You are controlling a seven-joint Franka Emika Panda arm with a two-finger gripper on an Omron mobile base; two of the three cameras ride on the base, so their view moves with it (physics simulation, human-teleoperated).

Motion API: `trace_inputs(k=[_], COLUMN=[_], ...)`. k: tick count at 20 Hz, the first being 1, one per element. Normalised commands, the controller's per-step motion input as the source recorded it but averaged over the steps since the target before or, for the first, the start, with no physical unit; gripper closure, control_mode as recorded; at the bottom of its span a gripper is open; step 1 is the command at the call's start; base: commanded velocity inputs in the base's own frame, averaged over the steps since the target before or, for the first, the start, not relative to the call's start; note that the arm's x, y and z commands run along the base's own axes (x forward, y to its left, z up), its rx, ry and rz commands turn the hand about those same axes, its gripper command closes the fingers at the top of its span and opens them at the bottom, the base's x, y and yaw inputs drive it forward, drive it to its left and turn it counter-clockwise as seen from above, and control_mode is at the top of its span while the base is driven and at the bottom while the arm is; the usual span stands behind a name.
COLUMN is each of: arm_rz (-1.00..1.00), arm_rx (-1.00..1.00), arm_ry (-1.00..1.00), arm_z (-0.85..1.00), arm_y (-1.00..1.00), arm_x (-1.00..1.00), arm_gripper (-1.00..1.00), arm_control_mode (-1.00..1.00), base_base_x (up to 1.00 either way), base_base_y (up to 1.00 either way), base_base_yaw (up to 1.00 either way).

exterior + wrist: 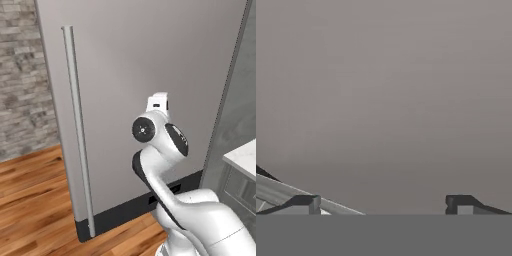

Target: Place the chicken drumstick on the counter behind the older chicken drumstick on the same shelf of the fridge to maintain FIFO order. Close the fridge door when finished.

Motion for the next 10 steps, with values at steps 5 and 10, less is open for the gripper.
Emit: trace_inputs(k=[5, 10], arm_rz=[-0.09, -0.06], arm_rx=[0.0, 0.0], arm_ry=[-0.09, -0.06], arm_z=[-0.01, 0.0], arm_y=[0.0, 0.0], arm_x=[0.49, 0.4], arm_gripper=[-1.0, -1.0], arm_control_mode=[-1.0, -1.0], base_base_x=[0.0, 0.0], base_base_y=[0.0, 0.0], base_base_yaw=[0.0, 0.0])
